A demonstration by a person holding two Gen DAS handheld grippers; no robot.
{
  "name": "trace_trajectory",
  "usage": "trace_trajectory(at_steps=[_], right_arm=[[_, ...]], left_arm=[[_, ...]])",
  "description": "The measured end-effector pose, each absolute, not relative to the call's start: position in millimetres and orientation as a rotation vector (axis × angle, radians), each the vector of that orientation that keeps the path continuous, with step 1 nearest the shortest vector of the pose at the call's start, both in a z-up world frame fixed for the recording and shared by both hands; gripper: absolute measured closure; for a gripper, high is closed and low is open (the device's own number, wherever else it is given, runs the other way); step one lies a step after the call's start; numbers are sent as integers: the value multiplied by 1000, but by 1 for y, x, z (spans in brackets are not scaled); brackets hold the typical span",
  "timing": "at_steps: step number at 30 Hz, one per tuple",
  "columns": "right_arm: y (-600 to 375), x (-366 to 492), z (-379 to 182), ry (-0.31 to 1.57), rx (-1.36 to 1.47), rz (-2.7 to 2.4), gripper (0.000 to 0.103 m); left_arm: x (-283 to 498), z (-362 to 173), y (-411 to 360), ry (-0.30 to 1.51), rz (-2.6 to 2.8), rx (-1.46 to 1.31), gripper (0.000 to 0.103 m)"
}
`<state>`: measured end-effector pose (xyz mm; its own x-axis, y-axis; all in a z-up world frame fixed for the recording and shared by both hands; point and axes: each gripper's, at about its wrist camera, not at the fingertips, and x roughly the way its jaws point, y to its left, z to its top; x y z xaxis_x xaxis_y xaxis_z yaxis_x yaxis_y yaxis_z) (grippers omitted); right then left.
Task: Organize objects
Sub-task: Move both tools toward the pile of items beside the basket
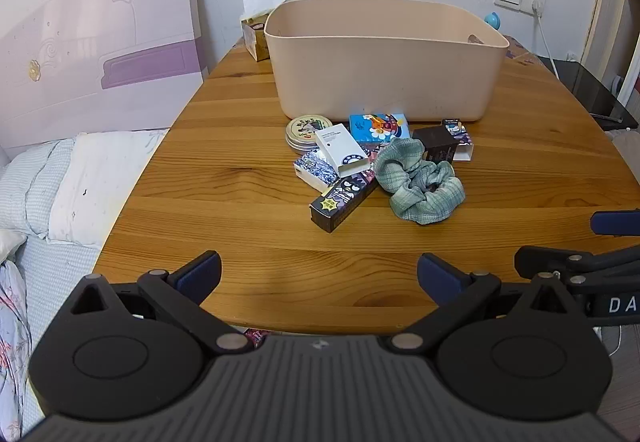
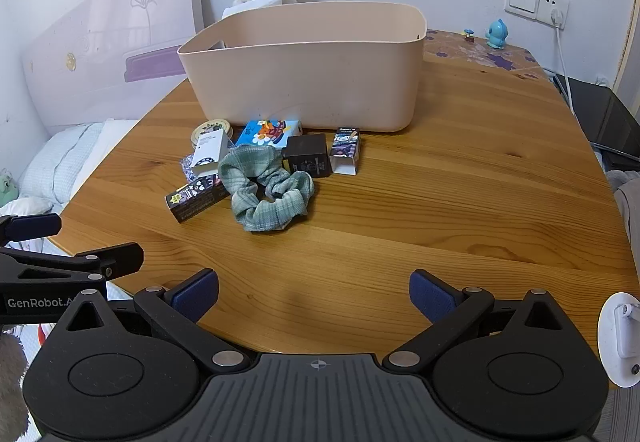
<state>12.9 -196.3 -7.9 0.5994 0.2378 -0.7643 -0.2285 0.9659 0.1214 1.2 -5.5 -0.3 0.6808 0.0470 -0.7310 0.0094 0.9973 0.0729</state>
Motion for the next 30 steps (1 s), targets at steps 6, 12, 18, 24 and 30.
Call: trace_trajectory(at_steps=[6, 12, 18, 24, 30], right_arm=[[-197, 13, -8, 890, 17, 279, 0], [-196, 13, -9, 889, 14, 276, 0], [-197, 13, -9, 886, 15, 276, 0], [-197, 13, -8, 880, 12, 268, 0], [-194, 13, -8, 874, -3, 262, 0]], left_arm=[[1, -1, -4, 821, 19, 63, 0], [1, 0, -4, 820, 18, 62, 0], [1, 0, -3, 819, 19, 61, 0], [2, 0, -3, 818, 17, 59, 0], [2, 0, -2, 819, 16, 59, 0]])
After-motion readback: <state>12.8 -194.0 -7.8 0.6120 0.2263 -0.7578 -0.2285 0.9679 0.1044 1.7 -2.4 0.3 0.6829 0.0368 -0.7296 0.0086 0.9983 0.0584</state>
